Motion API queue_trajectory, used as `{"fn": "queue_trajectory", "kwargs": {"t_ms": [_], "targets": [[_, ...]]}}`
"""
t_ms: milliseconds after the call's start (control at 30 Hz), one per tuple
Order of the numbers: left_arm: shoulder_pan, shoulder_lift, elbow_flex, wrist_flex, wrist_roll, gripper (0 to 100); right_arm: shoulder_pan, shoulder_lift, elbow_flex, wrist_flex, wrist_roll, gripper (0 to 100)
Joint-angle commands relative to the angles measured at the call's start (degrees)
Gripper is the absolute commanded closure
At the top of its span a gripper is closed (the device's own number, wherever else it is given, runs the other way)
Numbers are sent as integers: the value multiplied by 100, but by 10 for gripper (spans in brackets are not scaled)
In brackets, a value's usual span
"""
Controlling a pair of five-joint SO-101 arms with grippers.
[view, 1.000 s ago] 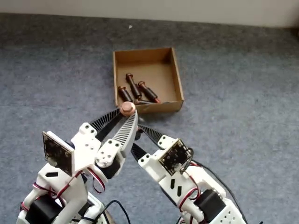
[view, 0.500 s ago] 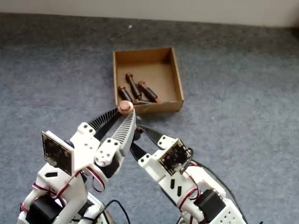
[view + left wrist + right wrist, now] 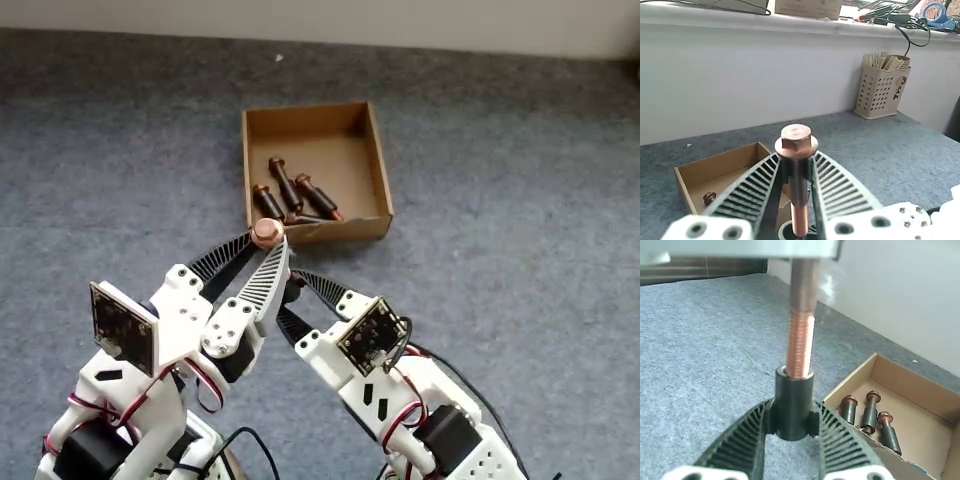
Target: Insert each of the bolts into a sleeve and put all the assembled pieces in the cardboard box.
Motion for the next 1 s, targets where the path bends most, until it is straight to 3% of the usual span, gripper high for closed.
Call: {"fn": "queue_trajectory", "kwargs": {"t_ms": [0,433,667,967], "targets": [[-84,22,13,114,-79,994,13,-110,-110,-180,44,992],[-382,22,22,123,-53,994,13,-110,-365,-180,44,992],[92,22,22,369,-97,994,189,-110,-391,-189,44,992],[75,22,101,325,-97,992,470,-110,-699,-505,35,992]]}}
